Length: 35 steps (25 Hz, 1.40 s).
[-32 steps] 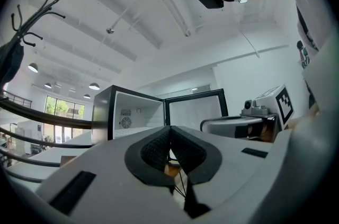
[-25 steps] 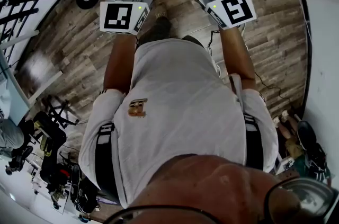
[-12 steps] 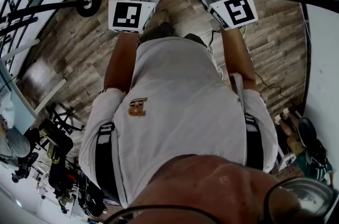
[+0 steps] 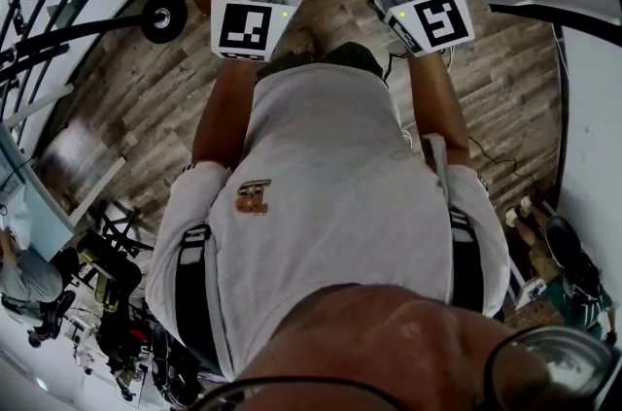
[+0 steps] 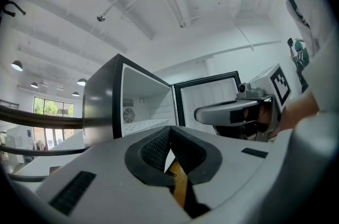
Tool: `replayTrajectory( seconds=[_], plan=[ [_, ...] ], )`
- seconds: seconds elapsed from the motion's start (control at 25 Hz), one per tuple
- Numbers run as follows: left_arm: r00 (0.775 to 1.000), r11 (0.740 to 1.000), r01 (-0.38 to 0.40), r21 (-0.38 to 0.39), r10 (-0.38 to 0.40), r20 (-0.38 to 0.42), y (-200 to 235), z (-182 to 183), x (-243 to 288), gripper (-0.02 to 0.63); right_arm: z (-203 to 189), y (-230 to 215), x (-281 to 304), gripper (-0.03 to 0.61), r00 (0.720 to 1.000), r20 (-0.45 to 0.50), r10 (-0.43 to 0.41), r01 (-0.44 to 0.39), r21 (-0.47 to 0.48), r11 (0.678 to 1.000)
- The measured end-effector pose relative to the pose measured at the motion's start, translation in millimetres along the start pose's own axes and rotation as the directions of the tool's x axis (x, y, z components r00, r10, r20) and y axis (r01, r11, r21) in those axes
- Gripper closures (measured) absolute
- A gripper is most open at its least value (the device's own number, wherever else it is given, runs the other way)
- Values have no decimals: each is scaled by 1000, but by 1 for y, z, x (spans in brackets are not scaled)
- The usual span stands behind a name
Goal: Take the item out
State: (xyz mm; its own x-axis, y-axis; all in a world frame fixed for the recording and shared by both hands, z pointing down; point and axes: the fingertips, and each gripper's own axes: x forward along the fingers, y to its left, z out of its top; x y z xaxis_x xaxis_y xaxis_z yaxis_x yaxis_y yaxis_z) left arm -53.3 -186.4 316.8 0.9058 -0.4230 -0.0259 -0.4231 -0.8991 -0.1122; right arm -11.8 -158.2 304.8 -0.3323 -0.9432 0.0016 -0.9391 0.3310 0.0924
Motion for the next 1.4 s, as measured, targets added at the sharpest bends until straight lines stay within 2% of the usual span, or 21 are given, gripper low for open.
replayTrajectory(
  seconds=[0.36,0.68,1.04,1.4],
  plan=[
    [999,998,31,52,-29,-42,3,-13,29,595,-5,-21,12,546,1000,-25,-16,16,-4,1000],
    [992,990,24,142,-6,-122,1,-39,59,595,-16,-46,15,546,999,-43,-12,11,-16,1000],
    [975,966,-18,259,74,-209,4,-66,99,595,-30,-78,16,546,997,-69,19,-20,-24,1000],
    [951,919,-6,394,127,-283,0,-86,131,594,-33,-107,15,546,996,-68,57,-59,-18,998]
  ],
)
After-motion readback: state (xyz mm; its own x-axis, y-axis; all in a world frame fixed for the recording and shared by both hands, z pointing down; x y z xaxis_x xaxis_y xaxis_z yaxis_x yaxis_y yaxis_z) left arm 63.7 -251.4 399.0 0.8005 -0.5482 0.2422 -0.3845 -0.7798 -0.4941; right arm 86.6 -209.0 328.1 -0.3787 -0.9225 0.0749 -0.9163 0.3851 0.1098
